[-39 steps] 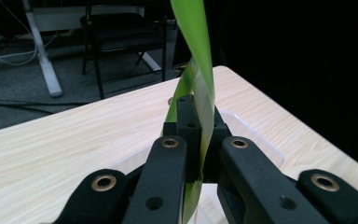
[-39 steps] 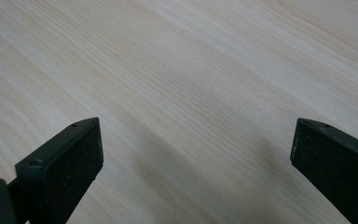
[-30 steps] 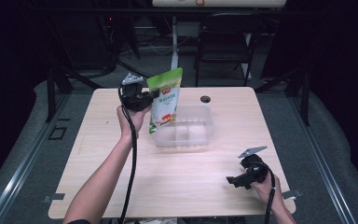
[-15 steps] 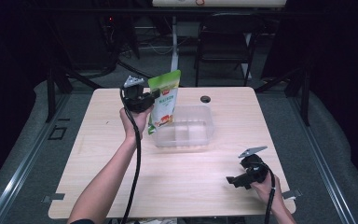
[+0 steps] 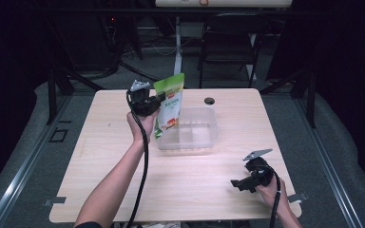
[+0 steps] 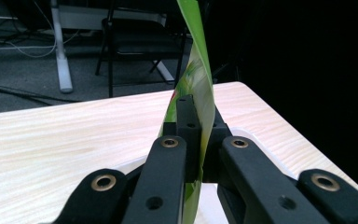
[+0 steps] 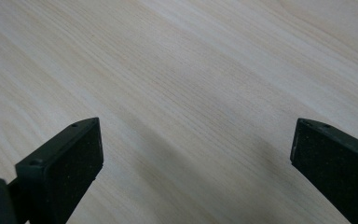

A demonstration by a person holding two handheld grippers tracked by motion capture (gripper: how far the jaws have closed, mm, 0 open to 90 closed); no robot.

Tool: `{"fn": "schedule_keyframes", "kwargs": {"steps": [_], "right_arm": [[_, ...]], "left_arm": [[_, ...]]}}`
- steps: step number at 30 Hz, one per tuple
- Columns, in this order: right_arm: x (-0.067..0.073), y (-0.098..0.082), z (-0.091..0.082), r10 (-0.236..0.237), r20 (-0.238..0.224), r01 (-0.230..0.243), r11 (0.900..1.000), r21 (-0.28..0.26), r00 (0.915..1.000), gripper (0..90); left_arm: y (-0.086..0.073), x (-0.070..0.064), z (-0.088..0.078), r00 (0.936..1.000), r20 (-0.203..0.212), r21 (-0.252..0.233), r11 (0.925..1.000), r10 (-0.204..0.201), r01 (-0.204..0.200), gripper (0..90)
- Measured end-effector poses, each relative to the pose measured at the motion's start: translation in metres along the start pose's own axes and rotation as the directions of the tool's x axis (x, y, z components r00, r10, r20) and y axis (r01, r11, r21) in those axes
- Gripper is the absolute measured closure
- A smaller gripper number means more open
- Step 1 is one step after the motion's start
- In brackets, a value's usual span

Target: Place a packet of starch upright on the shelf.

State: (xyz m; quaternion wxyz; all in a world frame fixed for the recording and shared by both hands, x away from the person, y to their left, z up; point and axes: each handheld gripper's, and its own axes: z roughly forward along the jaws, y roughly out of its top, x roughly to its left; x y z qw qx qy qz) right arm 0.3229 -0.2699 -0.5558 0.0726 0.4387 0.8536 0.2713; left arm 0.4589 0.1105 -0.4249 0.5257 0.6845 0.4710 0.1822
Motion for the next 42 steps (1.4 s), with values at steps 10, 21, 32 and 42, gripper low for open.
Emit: {"fn": "schedule_keyframes", "kwargs": {"steps": [10, 21, 32, 42], "right_arm": [[0.000, 0.000, 0.001, 0.001, -0.012, -0.001, 1.000, -0.007, 0.9999, 1.9], [0.000, 0.000, 0.001, 0.002, -0.010, -0.002, 1.000, -0.004, 1.0000, 1.9], [0.000, 0.000, 0.001, -0.001, -0.008, 0.001, 1.000, 0.001, 1.0000, 1.9], [0.000, 0.000, 0.001, -0.001, -0.004, 0.001, 1.000, 0.000, 1.0000, 1.9]], "left_arm": [[-0.015, 0.007, 0.008, 0.9998, 0.001, -0.006, 0.9997, -0.022, 0.022, 89.7], [-0.025, 0.011, 0.005, 1.0000, -0.001, 0.000, 1.0000, -0.005, 0.005, 89.6], [-0.029, 0.011, 0.000, 0.9986, 0.000, 0.025, 0.9982, 0.054, -0.054, 89.6], [-0.034, 0.013, -0.004, 0.9957, -0.002, 0.045, 0.9948, 0.092, -0.092, 89.7]]}}
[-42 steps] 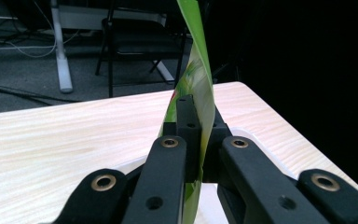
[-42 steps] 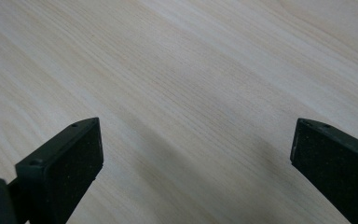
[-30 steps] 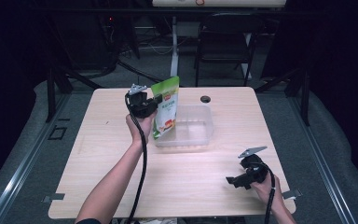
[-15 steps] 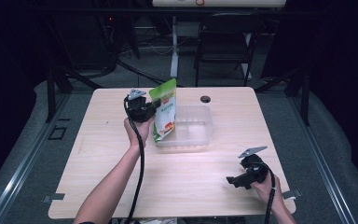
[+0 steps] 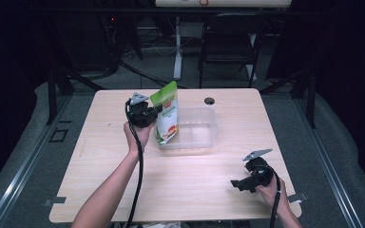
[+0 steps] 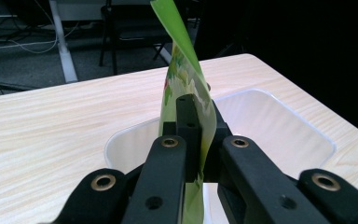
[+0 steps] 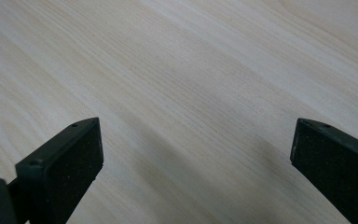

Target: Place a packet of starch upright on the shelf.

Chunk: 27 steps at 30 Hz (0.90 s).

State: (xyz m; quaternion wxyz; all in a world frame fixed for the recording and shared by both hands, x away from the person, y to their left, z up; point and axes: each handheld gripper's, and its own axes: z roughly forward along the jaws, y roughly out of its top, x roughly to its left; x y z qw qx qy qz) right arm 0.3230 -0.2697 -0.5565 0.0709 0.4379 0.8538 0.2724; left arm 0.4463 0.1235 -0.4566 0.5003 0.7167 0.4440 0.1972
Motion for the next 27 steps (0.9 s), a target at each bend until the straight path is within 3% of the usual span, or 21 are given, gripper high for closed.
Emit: {"fn": "schedule_keyframes", "kwargs": {"steps": [10, 16, 23, 27], "right_arm": [[0.000, 0.000, 0.000, 0.003, 0.000, -0.003, 1.000, 0.002, 1.0000, 1.9], [0.000, 0.000, 0.001, 0.000, 0.000, 0.000, 1.000, 0.000, 1.0000, 1.9], [0.000, 0.000, 0.001, -0.001, 0.004, 0.001, 1.000, 0.004, 1.0000, 1.9], [0.000, 0.000, 0.001, 0.004, 0.000, -0.004, 1.000, 0.006, 1.0000, 1.9]], "left_arm": [[-0.006, -0.001, -0.005, 0.9990, -0.012, 0.015, 0.9990, 0.042, -0.042, 89.7], [-0.013, 0.001, -0.008, 0.9941, -0.045, 0.038, 0.9946, 0.098, -0.097, 89.7], [-0.019, 0.003, -0.012, 0.9933, -0.044, 0.045, 0.9935, 0.106, -0.104, 89.6], [-0.022, 0.000, -0.014, 0.9879, -0.056, 0.059, 0.9882, 0.144, -0.141, 89.6]]}}
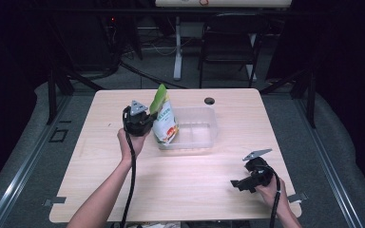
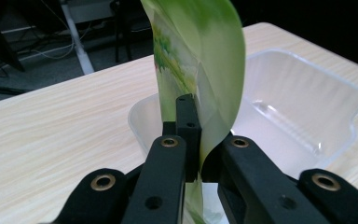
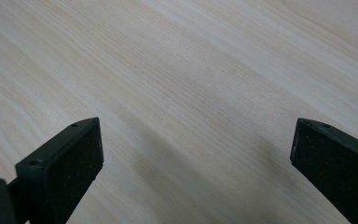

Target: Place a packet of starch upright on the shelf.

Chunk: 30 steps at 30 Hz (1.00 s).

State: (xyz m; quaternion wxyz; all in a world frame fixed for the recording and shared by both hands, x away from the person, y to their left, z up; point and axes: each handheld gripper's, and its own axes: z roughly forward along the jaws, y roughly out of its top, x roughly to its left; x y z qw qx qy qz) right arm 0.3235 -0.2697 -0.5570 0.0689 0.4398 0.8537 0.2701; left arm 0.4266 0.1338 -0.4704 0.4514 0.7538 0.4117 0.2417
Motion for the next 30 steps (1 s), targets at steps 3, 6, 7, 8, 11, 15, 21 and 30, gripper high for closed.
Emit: {"fn": "schedule_keyframes", "kwargs": {"steps": [3, 6, 7, 8, 11, 15, 21, 30], "right_arm": [[0.000, 0.000, 0.000, 0.002, -0.001, -0.002, 1.000, -0.001, 1.0000, 1.9], [0.000, 0.000, 0.000, 0.000, -0.001, 0.000, 1.000, -0.003, 1.0000, 1.9], [0.000, 0.000, 0.000, -0.001, -0.001, 0.001, 1.000, -0.002, 1.0000, 1.9], [0.000, 0.000, 0.000, -0.001, -0.001, 0.001, 1.000, -0.003, 1.0000, 1.9], [0.000, 0.000, 0.000, 0.004, -0.002, -0.004, 1.000, -0.008, 1.0000, 1.9], [0.000, 0.000, 0.000, 0.003, -0.001, -0.003, 1.000, -0.008, 1.0000, 1.9], [0.000, 0.000, 0.000, 0.008, 0.000, -0.008, 1.000, -0.009, 1.0000, 1.9], [0.000, 0.000, 0.001, 0.010, 0.005, -0.010, 1.000, -0.005, 0.9999, 1.9]], "left_arm": [[-0.003, 0.000, -0.001, 1.0000, -0.001, -0.001, 1.0000, 0.008, -0.008, 89.5], [-0.004, 0.001, -0.002, 1.0000, -0.006, -0.002, 1.0000, -0.005, 0.005, 88.9], [-0.004, 0.002, -0.003, 0.9999, -0.012, -0.001, 1.0000, -0.006, 0.006, 87.4], [-0.004, 0.003, -0.003, 0.9998, -0.017, -0.004, 0.9999, -0.010, 0.010, 85.8], [-0.005, 0.006, -0.003, 0.9996, -0.020, 0.005, 0.9998, -0.021, 0.021, 78.2], [-0.004, 0.010, -0.005, 0.9987, -0.035, 0.018, 0.9991, -0.038, 0.038, 58.8], [0.001, 0.016, -0.014, 0.9983, -0.027, 0.015, 0.9985, -0.052, 0.052, 37.1], [0.010, 0.017, -0.029, 0.9985, 0.011, 0.040, 0.9978, -0.053, 0.052, 16.8]]}}
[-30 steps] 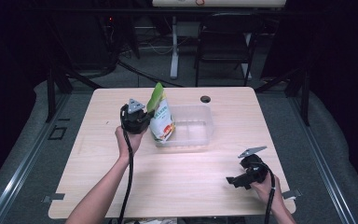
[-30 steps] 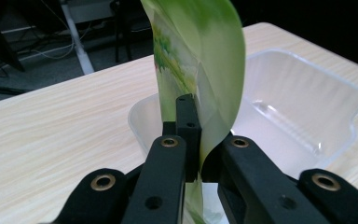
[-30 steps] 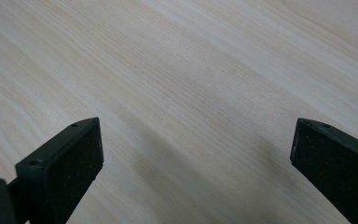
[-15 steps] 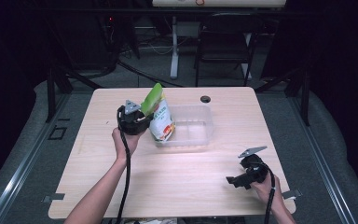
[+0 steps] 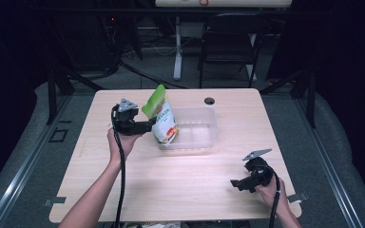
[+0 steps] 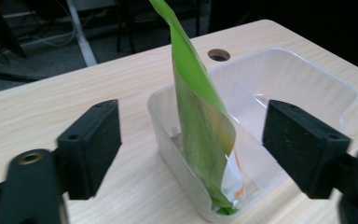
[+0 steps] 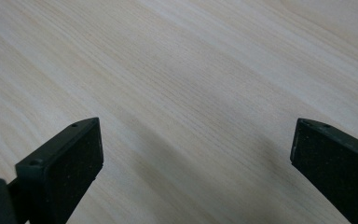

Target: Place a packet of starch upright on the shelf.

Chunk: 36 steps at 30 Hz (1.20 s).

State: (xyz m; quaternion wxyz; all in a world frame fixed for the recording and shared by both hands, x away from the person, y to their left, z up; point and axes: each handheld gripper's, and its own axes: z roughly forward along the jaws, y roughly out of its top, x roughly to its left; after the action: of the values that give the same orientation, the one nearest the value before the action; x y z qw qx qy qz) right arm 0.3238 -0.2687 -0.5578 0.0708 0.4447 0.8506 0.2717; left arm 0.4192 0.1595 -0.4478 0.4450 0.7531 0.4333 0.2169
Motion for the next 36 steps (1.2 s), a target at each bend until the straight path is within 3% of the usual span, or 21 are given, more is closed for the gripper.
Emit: {"fn": "schedule_keyframes", "kwargs": {"steps": [4, 7, 16, 20, 25, 30, 36], "right_arm": [[0.000, 0.000, 0.000, 0.000, -0.001, 0.000, 1.000, -0.004, 1.0000, 1.9], [0.000, 0.000, 0.000, 0.001, -0.001, -0.001, 1.000, -0.002, 1.0000, 1.9], [0.000, 0.000, -0.001, 0.001, -0.003, -0.001, 1.000, 0.001, 1.0000, 1.8], [0.000, -0.001, -0.002, 0.008, 0.005, -0.008, 1.000, -0.012, 1.0000, 1.8], [0.000, -0.001, -0.001, 0.005, 0.007, -0.005, 1.000, -0.007, 1.0000, 1.8], [0.001, -0.001, -0.002, 0.008, -0.001, -0.008, 1.000, -0.008, 1.0000, 1.8], [0.002, -0.001, -0.002, 0.005, 0.003, -0.005, 1.000, -0.009, 1.0000, 1.8]], "left_arm": [[0.002, 0.002, -0.004, 0.9997, 0.016, -0.001, 0.9998, -0.019, 0.019, 15.6], [0.003, 0.001, -0.009, 0.9994, 0.031, 0.029, 0.9995, -0.013, 0.013, 12.8], [-0.001, 0.000, -0.037, 0.9988, 0.044, 0.060, 0.9979, 0.022, -0.025, 7.7], [-0.007, 0.000, -0.055, 0.9978, 0.033, 0.079, 0.9950, 0.058, -0.061, 7.0], [-0.019, -0.001, -0.086, 0.9967, 0.013, 0.069, 0.9943, 0.080, -0.081, 6.9], [-0.037, -0.001, -0.116, 0.9976, -0.002, 0.058, 0.9959, 0.069, -0.069, 6.5], [-0.065, 0.000, -0.138, 0.9981, -0.031, 0.087, 0.9950, 0.053, -0.050, 5.1]]}}
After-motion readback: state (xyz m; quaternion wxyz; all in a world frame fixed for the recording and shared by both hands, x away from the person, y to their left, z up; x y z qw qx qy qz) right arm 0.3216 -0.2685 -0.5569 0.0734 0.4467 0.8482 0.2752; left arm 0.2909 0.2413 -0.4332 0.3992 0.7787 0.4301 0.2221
